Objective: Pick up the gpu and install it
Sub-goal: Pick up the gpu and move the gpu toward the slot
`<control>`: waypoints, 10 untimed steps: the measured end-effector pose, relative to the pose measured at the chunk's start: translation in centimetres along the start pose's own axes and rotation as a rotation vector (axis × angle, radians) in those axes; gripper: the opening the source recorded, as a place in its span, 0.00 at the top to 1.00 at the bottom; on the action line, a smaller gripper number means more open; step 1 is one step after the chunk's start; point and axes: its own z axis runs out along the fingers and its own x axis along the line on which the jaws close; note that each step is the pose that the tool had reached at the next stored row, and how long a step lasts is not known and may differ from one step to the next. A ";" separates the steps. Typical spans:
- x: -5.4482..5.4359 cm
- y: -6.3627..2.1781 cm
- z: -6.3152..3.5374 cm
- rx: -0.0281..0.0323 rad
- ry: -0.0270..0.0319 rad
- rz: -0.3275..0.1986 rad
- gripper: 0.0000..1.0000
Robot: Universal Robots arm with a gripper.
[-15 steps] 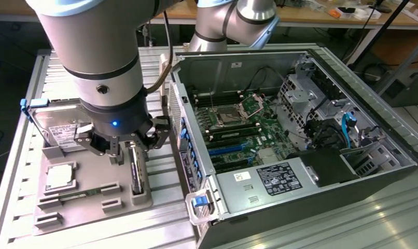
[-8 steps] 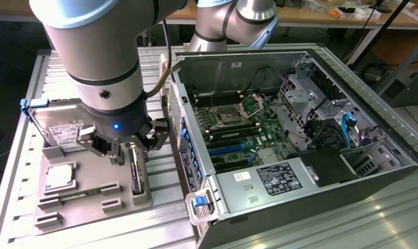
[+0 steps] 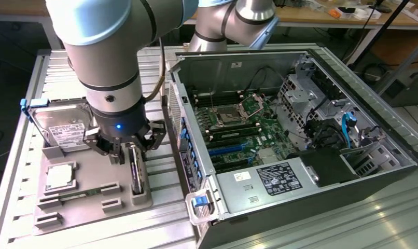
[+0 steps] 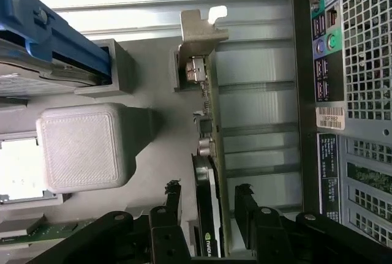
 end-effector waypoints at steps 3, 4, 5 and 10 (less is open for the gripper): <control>-0.1 -0.04 0.47 -0.0001 -0.0001 0.000 0.52; -0.1 -0.04 0.47 -0.0001 -0.0001 0.000 0.52; -0.1 -0.04 0.47 -0.0001 -0.0001 0.000 0.52; -0.1 -0.04 0.47 -0.0001 -0.0001 0.000 0.51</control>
